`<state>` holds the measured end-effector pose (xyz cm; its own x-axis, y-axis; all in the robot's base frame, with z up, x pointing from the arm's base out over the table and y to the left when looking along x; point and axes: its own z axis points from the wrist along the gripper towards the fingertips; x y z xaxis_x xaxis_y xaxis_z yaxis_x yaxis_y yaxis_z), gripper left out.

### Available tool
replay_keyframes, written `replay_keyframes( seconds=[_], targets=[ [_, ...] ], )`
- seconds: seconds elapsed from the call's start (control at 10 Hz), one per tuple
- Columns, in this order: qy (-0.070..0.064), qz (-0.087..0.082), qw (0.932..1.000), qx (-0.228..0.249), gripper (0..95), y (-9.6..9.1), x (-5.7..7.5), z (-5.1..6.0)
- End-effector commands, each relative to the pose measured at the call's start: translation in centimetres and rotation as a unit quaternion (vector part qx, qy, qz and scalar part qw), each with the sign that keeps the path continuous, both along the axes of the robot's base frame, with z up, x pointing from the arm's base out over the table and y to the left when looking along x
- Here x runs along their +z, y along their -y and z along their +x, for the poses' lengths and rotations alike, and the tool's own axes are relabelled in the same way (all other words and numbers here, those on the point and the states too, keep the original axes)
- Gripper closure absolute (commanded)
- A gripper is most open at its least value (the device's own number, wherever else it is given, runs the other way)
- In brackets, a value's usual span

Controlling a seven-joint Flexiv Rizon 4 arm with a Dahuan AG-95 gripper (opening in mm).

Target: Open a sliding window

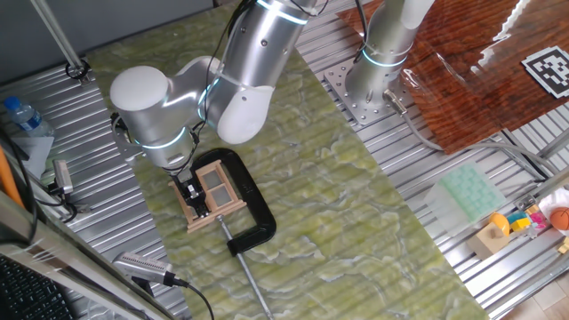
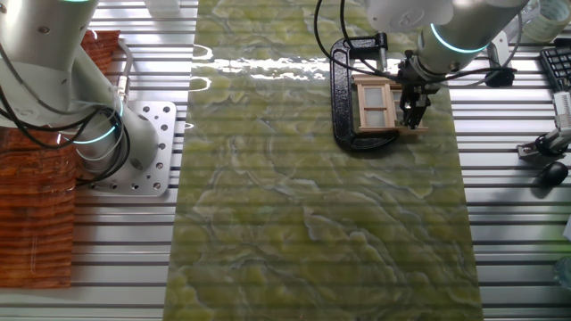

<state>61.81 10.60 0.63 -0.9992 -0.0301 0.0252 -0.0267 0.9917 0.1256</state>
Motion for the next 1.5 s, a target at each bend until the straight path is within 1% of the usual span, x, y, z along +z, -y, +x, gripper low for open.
replay_keyframes(
  seconds=[0.1, 0.7, 0.9, 1.0, 1.1, 1.2, 1.3, 1.4, 1.5],
  targets=[
    [0.000, 0.001, 1.0000, 0.000, 0.0, -0.1, 0.1, 0.0],
    [-0.001, 0.001, 1.0000, 0.000, 0.0, -0.4, 0.5, -0.2],
    [-0.002, -0.003, 1.0000, 0.004, 0.0, -0.4, 1.0, -0.2],
    [-0.003, -0.006, 0.9999, 0.008, 19.0, -0.5, 1.3, -0.3],
    [-0.005, -0.015, 0.9998, 0.010, 19.0, -0.6, 1.8, -0.3],
    [-0.007, -0.024, 0.9996, 0.011, 38.0, -0.6, 2.1, -0.4],
    [-0.009, -0.054, 0.9983, 0.018, 57.0, -0.7, 2.6, -0.4],
    [-0.010, -0.064, 0.9977, 0.020, 76.0, -0.7, 2.7, -0.4],
    [-0.009, -0.066, 0.9976, 0.017, 95.0, -0.6, 2.8, -0.4]
  ],
)
